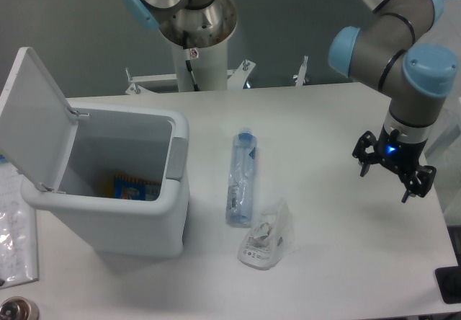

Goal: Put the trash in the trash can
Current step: 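Move the open gripper over the clear plastic wrapper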

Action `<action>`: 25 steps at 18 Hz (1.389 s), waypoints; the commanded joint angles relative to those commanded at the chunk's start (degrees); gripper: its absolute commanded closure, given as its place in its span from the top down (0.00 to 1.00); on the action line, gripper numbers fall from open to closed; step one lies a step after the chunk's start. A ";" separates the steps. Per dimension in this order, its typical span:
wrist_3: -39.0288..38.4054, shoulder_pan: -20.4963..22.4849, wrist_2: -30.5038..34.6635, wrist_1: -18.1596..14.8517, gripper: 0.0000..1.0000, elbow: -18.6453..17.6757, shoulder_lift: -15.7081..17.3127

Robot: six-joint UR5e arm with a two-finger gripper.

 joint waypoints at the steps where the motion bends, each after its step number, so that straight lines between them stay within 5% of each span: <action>1: 0.00 0.09 0.00 0.00 1.00 0.00 -0.09; 17: -0.97 -0.61 -0.53 0.35 1.00 -1.22 0.00; 25: -15.11 -7.11 -0.35 0.53 1.00 -4.21 0.44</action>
